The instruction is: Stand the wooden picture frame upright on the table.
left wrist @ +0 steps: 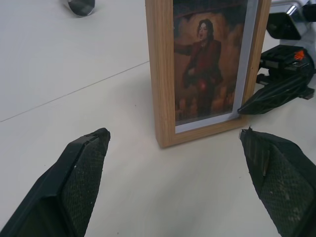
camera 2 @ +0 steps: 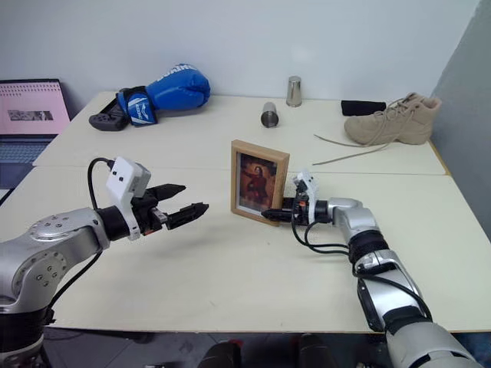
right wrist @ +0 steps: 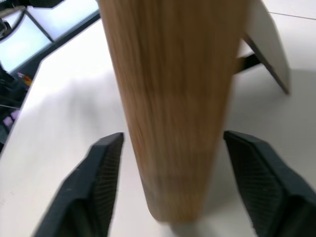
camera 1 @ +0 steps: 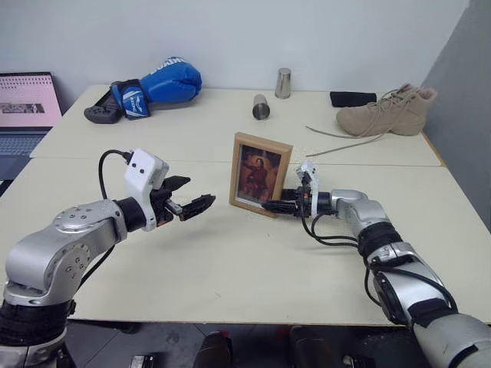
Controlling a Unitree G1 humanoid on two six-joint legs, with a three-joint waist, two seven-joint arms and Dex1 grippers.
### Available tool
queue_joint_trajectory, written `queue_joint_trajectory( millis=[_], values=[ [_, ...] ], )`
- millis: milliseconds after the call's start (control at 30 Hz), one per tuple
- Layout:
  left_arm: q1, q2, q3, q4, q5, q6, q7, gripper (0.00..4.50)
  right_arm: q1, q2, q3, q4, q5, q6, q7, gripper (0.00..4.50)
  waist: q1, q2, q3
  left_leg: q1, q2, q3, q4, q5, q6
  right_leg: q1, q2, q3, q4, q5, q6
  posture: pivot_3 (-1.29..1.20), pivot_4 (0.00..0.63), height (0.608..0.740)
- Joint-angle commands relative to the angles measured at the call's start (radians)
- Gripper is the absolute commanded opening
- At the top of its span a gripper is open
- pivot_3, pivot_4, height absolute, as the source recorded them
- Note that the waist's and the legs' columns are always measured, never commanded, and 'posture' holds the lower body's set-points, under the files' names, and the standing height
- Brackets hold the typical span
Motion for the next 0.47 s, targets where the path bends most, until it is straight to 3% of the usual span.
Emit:
queue_joint_trajectory(
  millis=[33, 167, 300, 467],
  values=[
    [-0.041, -0.010, -0.008, 0.043, 0.046, -0.035, -0.024, 4.50, 0.099, -0.088, -0.050, -0.230, 0.004, 0.029, -0.033, 4.45, 0.001, 0.000, 0.000, 0.000, 0.000, 0.000, 0.000, 0.000, 0.000, 0.000, 0.000, 0.000, 0.000, 0.000, 0.000, 0.00, 0.150, 0.740],
    [-0.073, -0.031, -0.001, 0.106, 0.077, -0.056, -0.034, 4.50, 0.253, -0.203, -0.079, -0.506, -0.018, 0.045, -0.100, 4.45, 0.004, 0.000, 0.000, 0.000, 0.000, 0.000, 0.000, 0.000, 0.000, 0.000, 0.000, 0.000, 0.000, 0.000, 0.000, 0.00, 0.150, 0.740],
    [-0.106, -0.027, 0.020, 0.170, 0.067, -0.043, -0.084, 4.50, 0.386, -0.305, -0.152, -0.870, 0.067, 0.247, -0.165, 4.45, -0.001, 0.000, 0.000, 0.000, 0.000, 0.000, 0.000, 0.000, 0.000, 0.000, 0.000, 0.000, 0.000, 0.000, 0.000, 0.00, 0.150, 0.740],
    [-0.121, 0.010, 0.008, 0.220, 0.081, -0.037, -0.172, 4.50, 0.396, -0.319, -0.212, -1.034, 0.152, 0.419, -0.262, 4.45, -0.011, 0.000, 0.000, 0.001, 0.001, 0.000, 0.000, 0.000, 0.000, 0.000, 0.002, 0.001, 0.000, 0.000, 0.000, 0.00, 0.150, 0.740]
  ],
)
